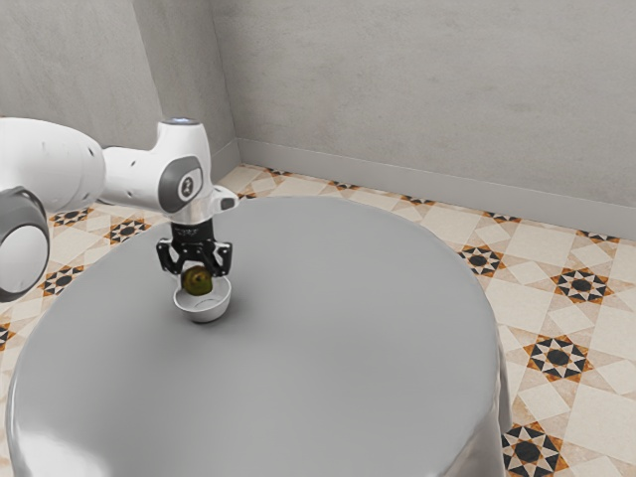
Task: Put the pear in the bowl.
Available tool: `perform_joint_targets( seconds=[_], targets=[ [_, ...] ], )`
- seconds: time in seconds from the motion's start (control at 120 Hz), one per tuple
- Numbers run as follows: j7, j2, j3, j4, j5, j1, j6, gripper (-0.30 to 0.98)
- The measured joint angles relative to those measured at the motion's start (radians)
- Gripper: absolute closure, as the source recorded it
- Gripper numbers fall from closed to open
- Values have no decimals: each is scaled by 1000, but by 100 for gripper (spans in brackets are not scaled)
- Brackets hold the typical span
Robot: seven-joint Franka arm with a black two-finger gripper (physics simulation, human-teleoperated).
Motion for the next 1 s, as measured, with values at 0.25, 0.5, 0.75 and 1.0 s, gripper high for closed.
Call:
perform_joint_targets(
  seconds=[0.25,0.5,0.75,1.0],
  targets=[
    [3,-5,-2,21,4,-9,-1,8],
    [6,-156,-1,27,53,-92,-33,3],
    [40,-233,-6,132,87,-132,-77,1],
    [100,-258,-3,241,93,-160,-156,0]
  ],
)
